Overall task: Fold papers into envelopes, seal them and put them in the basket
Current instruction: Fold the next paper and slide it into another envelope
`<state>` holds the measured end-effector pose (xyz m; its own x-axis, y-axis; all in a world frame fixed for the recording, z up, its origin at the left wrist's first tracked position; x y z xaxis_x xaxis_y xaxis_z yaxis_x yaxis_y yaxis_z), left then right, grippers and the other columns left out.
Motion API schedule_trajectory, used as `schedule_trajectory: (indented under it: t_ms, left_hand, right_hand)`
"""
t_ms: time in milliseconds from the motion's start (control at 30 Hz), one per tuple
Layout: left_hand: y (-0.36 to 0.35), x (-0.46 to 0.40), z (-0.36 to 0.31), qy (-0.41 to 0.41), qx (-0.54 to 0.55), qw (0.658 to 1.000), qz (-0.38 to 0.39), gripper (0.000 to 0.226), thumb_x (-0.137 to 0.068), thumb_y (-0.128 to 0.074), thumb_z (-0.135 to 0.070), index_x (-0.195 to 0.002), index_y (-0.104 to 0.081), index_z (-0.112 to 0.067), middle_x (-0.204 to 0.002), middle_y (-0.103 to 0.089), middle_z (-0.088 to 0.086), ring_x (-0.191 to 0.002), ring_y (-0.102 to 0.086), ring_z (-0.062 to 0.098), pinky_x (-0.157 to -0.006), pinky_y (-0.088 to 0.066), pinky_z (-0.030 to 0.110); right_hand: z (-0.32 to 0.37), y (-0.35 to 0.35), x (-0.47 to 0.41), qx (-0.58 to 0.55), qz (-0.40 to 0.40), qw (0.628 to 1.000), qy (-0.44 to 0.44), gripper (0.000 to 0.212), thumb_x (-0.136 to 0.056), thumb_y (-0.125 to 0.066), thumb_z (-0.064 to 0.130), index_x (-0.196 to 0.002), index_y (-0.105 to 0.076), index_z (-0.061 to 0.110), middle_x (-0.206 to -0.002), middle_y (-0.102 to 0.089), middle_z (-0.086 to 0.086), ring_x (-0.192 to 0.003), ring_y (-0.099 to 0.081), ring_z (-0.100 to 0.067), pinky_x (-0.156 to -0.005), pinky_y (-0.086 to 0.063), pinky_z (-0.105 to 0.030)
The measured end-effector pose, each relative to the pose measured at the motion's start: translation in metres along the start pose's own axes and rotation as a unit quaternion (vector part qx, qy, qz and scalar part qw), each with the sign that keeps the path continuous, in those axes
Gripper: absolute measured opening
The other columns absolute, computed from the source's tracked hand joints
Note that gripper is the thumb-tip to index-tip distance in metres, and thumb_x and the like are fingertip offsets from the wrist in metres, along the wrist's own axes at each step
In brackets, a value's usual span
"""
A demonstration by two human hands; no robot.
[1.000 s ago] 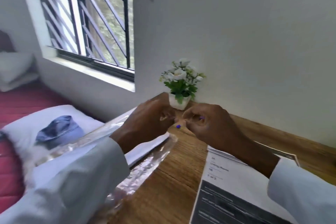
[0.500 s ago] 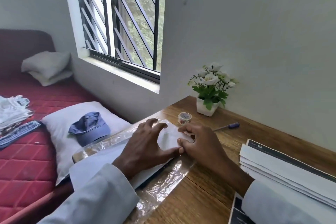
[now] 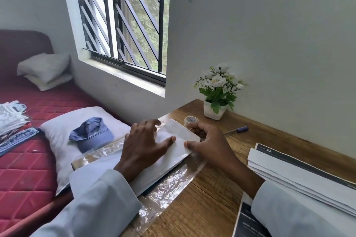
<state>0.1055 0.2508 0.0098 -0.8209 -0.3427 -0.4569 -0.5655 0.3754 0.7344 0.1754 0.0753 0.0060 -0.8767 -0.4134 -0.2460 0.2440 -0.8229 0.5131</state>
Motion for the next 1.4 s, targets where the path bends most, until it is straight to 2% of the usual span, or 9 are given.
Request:
schedule_trajectory:
  t_ms: [233,400,667,867,967,1067,1167,1267,1400]
  left_hand:
    - [-0.008,-0.009,0.015,0.051,0.032,0.997,0.046,0.06,-0.074,-0.067,-0.064,-0.117,-0.065,-0.021,-0.11,-0.059,0.003,-0.108,-0.056,0.024,-0.091,-0.048,0.039]
    - [-0.003,-0.016,0.007,0.03,0.104,0.994,0.032,0.031,-0.077,-0.075,-0.044,-0.095,-0.073,-0.019,-0.09,-0.07,0.0,-0.082,-0.063,0.02,-0.069,-0.047,0.029]
    - [-0.003,-0.025,-0.002,0.002,0.201,0.978,0.053,0.012,-0.08,-0.077,-0.025,-0.073,-0.072,-0.017,-0.067,-0.068,-0.002,-0.059,-0.057,0.013,-0.064,-0.052,0.035]
    - [0.0,-0.028,-0.001,-0.02,0.166,0.985,0.041,0.008,-0.08,-0.077,-0.028,-0.078,-0.074,-0.021,-0.067,-0.07,-0.005,-0.063,-0.064,0.017,-0.065,-0.055,0.036]
    - [0.0,-0.026,0.0,-0.013,0.152,0.987,0.044,0.008,-0.082,-0.075,-0.036,-0.087,-0.076,-0.03,-0.078,-0.075,-0.007,-0.072,-0.07,0.014,-0.07,-0.057,0.038]
    - [0.003,-0.025,0.001,-0.01,0.146,0.989,0.029,0.012,-0.082,-0.075,-0.036,-0.092,-0.076,-0.03,-0.089,-0.075,-0.014,-0.081,-0.07,0.005,-0.077,-0.057,0.037]
    - [0.016,-0.023,-0.009,-0.044,0.133,0.99,0.001,0.023,-0.081,-0.074,-0.041,-0.101,-0.073,-0.03,-0.098,-0.073,-0.016,-0.091,-0.069,0.003,-0.083,-0.056,0.036]
    - [0.026,-0.017,-0.039,-0.113,0.083,0.99,0.018,0.067,-0.073,-0.065,-0.07,-0.129,-0.056,-0.034,-0.125,-0.063,-0.012,-0.108,-0.061,0.009,-0.089,-0.053,0.034]
    - [0.026,-0.004,-0.085,-0.178,-0.04,0.981,0.067,0.123,-0.052,-0.044,-0.097,-0.15,-0.011,-0.031,-0.154,-0.023,-0.005,-0.136,-0.027,0.02,-0.111,-0.03,0.058]
  right_hand:
    - [-0.003,0.004,0.003,-0.133,0.023,0.99,-0.034,0.052,-0.068,-0.073,-0.007,-0.11,-0.071,0.023,-0.1,-0.07,0.005,-0.094,-0.067,-0.016,-0.067,-0.056,-0.023]
    - [-0.015,0.002,0.003,-0.191,0.04,0.978,-0.076,0.058,-0.064,-0.071,-0.013,-0.105,-0.072,0.027,-0.107,-0.069,0.003,-0.1,-0.064,-0.015,-0.057,-0.054,-0.018]
    - [-0.024,0.014,-0.002,-0.202,0.013,0.975,-0.095,0.056,-0.065,-0.082,-0.004,-0.109,-0.069,0.028,-0.113,-0.065,0.005,-0.106,-0.06,-0.018,-0.079,-0.061,-0.035]
    - [-0.011,0.021,0.001,-0.053,-0.041,0.997,-0.033,0.052,-0.071,-0.085,0.016,-0.119,-0.065,0.025,-0.103,-0.06,0.015,-0.089,-0.058,-0.002,-0.067,-0.053,-0.018]
    - [-0.002,0.024,0.002,-0.013,-0.057,0.998,0.004,0.024,-0.076,-0.082,0.025,-0.093,-0.067,0.032,-0.091,-0.063,0.021,-0.082,-0.062,0.0,-0.062,-0.052,-0.013]
    - [0.0,0.028,0.001,-0.025,-0.061,0.998,0.003,0.017,-0.076,-0.083,0.026,-0.08,-0.067,0.031,-0.087,-0.069,0.015,-0.081,-0.067,-0.004,-0.065,-0.057,-0.02]
    - [0.005,0.033,0.001,-0.058,-0.055,0.997,-0.009,0.017,-0.074,-0.084,0.02,-0.081,-0.069,0.026,-0.087,-0.074,0.007,-0.081,-0.071,-0.011,-0.068,-0.06,-0.026]
    - [0.018,0.046,0.001,-0.104,-0.054,0.993,-0.009,0.016,-0.074,-0.083,0.014,-0.085,-0.071,0.017,-0.084,-0.077,0.0,-0.079,-0.075,-0.016,-0.066,-0.061,-0.029]
    - [0.043,0.069,0.004,-0.129,-0.052,0.99,-0.004,0.019,-0.076,-0.081,0.012,-0.093,-0.072,0.011,-0.084,-0.078,-0.002,-0.076,-0.075,-0.017,-0.063,-0.061,-0.03]
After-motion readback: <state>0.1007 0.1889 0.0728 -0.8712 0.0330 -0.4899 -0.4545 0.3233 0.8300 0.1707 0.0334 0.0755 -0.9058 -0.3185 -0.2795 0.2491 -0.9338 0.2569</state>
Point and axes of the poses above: each hand's wrist, its own x-axis away from the middle knuckle, its own y-axis out of the back of the hand, z = x × y, the point moved 10 cm from there along -x, towards the middle knuckle
